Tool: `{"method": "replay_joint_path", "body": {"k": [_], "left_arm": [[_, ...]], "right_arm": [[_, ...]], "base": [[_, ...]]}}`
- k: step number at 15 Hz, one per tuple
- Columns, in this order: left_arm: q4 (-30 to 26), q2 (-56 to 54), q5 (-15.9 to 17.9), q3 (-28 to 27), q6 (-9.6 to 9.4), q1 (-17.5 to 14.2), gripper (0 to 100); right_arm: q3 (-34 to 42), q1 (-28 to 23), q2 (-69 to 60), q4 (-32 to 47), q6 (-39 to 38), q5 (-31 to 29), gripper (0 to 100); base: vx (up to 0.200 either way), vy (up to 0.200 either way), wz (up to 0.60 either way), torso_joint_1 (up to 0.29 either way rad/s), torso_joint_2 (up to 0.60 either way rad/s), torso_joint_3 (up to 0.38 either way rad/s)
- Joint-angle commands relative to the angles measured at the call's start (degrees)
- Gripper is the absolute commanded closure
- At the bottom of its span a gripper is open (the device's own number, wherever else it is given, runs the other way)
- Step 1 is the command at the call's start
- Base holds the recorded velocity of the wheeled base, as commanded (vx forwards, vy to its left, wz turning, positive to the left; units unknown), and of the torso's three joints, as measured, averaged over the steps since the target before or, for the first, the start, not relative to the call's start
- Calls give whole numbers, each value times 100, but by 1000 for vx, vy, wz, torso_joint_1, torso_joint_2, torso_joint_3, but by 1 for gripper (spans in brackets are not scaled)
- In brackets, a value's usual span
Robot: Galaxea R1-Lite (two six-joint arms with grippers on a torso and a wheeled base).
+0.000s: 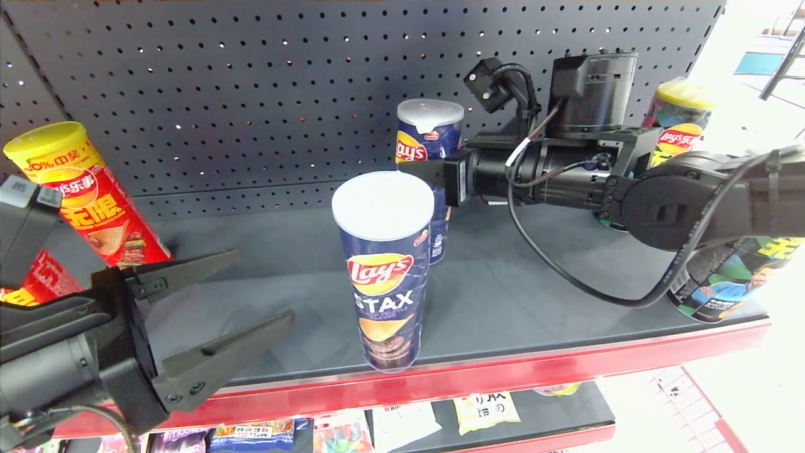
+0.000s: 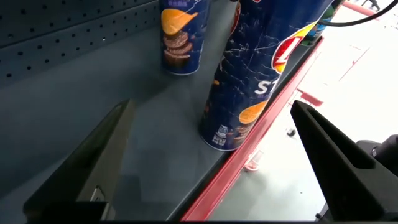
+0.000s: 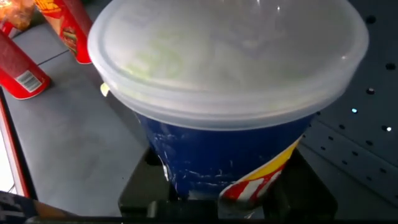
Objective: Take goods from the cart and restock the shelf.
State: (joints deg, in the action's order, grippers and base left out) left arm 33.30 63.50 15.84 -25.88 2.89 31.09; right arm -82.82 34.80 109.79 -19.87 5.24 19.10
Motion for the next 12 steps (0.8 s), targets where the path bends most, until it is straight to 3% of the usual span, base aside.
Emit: {"method": "replay_joint_path", "body": {"k": [1,3,4,8,12], "left_arm": [[1,13,-2,-5,1,-6,0],[1,13,-2,-5,1,-6,0],[1,22,-2,-5,-8,-6,0],[1,31,7,-5,1,-6,0],[-8,66,16,-5,1,-6,0]], "right_arm": [[3,9,51,1,-6,6,100],[21,0,69,1,3,50,100],[21,0,78,1,3,50,0],[179,18,-98,1,-6,23,0],[943,-18,-784,1,-6,-65,0]], "base": [[0,0,0,0,0,0],[0,0,0,0,0,0],[0,0,0,0,0,0],[0,0,0,0,0,0],[0,0,0,0,0,0]]}}
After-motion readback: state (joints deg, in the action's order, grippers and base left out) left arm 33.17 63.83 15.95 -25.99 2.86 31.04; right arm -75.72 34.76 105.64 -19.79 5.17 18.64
